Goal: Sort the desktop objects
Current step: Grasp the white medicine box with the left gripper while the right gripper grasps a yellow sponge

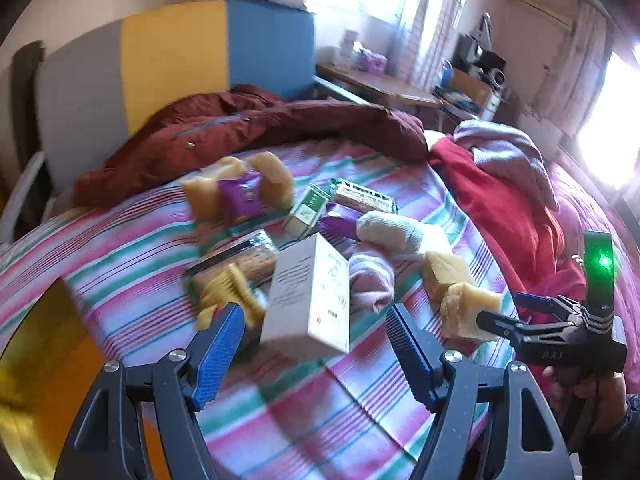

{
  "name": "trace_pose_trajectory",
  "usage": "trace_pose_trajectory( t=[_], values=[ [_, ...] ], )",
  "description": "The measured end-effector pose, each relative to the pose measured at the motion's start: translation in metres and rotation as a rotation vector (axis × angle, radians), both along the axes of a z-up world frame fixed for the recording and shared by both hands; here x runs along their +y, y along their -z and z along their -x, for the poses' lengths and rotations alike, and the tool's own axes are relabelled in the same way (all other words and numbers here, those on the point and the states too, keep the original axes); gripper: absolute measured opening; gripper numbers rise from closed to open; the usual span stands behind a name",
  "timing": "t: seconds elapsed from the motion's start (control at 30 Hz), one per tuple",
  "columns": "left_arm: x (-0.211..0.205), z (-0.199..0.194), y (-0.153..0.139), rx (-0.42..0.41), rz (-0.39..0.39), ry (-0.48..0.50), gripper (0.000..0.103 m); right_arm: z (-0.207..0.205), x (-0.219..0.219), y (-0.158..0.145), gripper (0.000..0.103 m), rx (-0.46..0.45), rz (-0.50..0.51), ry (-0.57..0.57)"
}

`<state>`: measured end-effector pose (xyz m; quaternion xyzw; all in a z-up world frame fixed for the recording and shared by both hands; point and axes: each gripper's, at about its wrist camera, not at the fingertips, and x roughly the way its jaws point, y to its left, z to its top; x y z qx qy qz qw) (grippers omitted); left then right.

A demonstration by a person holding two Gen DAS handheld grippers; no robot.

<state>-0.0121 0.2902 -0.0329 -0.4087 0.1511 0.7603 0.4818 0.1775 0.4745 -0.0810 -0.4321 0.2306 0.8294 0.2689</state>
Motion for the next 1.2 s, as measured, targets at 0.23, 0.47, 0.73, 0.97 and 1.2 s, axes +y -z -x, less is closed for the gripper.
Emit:
trace_pose_trajectory(
  t=[0.23,0.47,0.73,0.97,1.2],
  values=[
    [0.038,0.024,0.028,-0.049,0.052,0.097,0.075,0.009,0.004,0.016,0.103,-0.030,0.031,0.003],
    [0.059,0.039,0.052,-0.083,0.094,0.128,0.075,0.013,0.004,0.020,0.084,-0.022,0.054,-0.021],
    [0.066,0.042,0.073,-0.126,0.125,0.148,0.067,0.014,0.005,0.019,0.083,-0.014,0.058,-0.027],
    [0.056,0.021,0.055,-0.055,0.060,0.148,0.054,0.013,0.005,0.017,0.072,-0.003,0.048,-0.035],
    [0.029,-0.002,0.013,0.038,-0.020,0.121,0.053,0.007,-0.005,0.008,0.053,0.052,0.034,-0.053]
  ],
)
